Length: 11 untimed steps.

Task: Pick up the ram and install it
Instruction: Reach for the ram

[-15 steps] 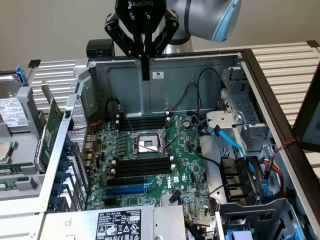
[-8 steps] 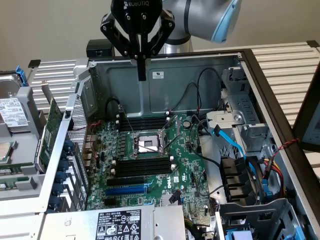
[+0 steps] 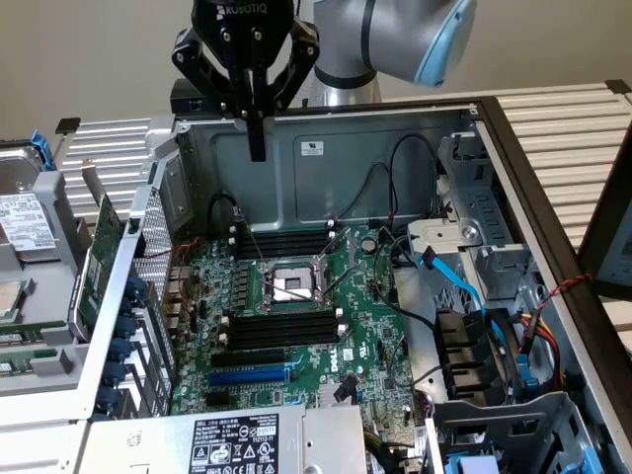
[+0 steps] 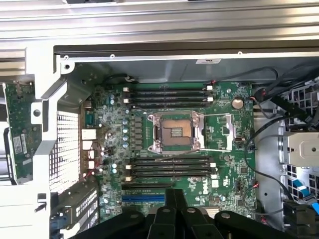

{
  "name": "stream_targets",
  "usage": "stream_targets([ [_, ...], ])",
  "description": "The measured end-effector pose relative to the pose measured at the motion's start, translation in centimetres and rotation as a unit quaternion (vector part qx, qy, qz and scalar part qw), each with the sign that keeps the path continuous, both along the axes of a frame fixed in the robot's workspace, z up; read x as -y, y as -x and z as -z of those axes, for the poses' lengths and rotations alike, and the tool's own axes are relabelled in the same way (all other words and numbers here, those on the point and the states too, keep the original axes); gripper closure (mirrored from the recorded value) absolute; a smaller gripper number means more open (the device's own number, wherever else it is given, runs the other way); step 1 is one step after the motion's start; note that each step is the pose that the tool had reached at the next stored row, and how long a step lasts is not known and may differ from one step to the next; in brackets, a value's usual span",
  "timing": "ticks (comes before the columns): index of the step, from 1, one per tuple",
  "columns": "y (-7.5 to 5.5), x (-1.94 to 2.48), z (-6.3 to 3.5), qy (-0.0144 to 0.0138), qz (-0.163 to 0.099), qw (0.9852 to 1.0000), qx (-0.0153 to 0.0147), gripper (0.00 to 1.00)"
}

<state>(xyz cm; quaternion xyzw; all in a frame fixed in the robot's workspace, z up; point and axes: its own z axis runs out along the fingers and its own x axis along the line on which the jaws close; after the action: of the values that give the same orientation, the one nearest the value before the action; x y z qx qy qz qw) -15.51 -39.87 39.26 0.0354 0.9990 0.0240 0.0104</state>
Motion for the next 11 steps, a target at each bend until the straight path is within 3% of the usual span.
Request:
stream_targets([
  [5,1.7,-0.01,0.0,0.0,0.0,1.0,0.0,0.89],
  [11,4.9,-0.02,0.0,0.0,0.0,1.0,0.0,0.89],
])
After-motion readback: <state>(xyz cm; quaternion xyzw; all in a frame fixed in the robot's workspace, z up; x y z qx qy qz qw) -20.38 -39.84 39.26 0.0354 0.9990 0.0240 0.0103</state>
